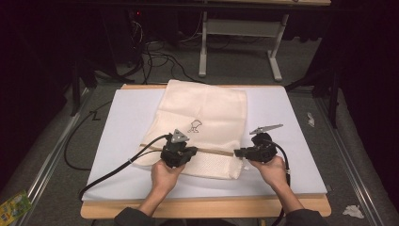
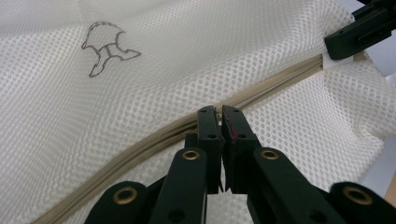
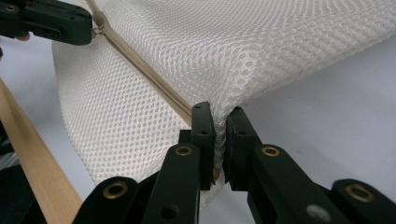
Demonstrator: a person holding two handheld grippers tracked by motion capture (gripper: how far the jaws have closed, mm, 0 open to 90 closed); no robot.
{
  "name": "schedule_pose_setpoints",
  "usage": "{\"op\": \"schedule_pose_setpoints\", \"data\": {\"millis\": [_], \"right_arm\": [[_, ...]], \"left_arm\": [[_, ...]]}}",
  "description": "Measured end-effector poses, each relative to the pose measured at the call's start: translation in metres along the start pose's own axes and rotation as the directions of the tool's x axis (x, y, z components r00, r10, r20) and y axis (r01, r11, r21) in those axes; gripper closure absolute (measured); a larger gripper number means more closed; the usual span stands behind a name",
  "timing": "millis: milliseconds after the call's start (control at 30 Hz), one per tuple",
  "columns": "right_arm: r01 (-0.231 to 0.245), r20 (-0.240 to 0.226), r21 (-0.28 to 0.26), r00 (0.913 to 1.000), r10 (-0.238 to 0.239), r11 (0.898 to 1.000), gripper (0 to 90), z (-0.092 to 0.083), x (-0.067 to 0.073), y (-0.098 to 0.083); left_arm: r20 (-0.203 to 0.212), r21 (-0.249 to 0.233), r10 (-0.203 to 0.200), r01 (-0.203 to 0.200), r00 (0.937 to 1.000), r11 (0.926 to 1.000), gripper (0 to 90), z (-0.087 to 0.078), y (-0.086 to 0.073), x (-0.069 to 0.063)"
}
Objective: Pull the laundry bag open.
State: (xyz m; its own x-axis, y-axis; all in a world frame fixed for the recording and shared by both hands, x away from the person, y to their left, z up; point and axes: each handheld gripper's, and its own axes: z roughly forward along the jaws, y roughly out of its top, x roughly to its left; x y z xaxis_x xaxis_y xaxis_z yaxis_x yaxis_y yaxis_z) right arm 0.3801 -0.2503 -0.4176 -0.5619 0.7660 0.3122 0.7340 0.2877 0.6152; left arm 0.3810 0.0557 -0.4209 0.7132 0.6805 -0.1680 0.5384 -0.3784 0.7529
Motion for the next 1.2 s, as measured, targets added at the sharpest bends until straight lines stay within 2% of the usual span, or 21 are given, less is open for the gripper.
{"op": "schedule_pose_setpoints", "data": {"millis": [333, 400, 467, 567, 800, 1200], "right_arm": [[0.006, 0.022, -0.001, 0.9997, -0.006, 1.000, 85.4, 0.000, 0.000, 0.001], [0.007, 0.025, -0.004, 0.9997, -0.006, 1.000, 85.4, -0.001, 0.000, 0.001], [0.006, 0.039, -0.004, 0.9992, -0.006, 1.000, 85.4, -0.001, -0.001, 0.001], [-0.008, 0.037, -0.005, 0.9993, 0.008, 1.000, 85.3, -0.003, -0.004, -0.001], [-0.003, 0.040, -0.003, 0.9992, 0.003, 1.000, 85.3, -0.002, -0.004, 0.000], [-0.008, 0.064, -0.001, 0.9979, 0.008, 1.000, 85.3, -0.004, -0.009, 0.000]], "left_arm": [[0.003, 0.003, 0.002, -0.002, 1.0000, 1.0000, 87.2, -0.001, 0.000, 0.001], [-0.010, 0.005, 0.004, -0.004, 0.9999, 1.0000, 87.2, -0.001, 0.000, 0.001], [-0.015, 0.001, -0.007, 0.007, 0.9999, 1.0000, 87.2, -0.003, -0.001, 0.004], [-0.012, -0.001, -0.011, 0.011, 0.9999, 0.9999, 87.2, -0.004, -0.002, 0.006], [-0.012, -0.004, -0.013, 0.013, 0.9998, 0.9999, 87.2, -0.005, -0.002, 0.007], [-0.035, -0.012, -0.033, 0.032, 0.9988, 0.9994, 87.2, -0.014, -0.004, 0.016]]}}
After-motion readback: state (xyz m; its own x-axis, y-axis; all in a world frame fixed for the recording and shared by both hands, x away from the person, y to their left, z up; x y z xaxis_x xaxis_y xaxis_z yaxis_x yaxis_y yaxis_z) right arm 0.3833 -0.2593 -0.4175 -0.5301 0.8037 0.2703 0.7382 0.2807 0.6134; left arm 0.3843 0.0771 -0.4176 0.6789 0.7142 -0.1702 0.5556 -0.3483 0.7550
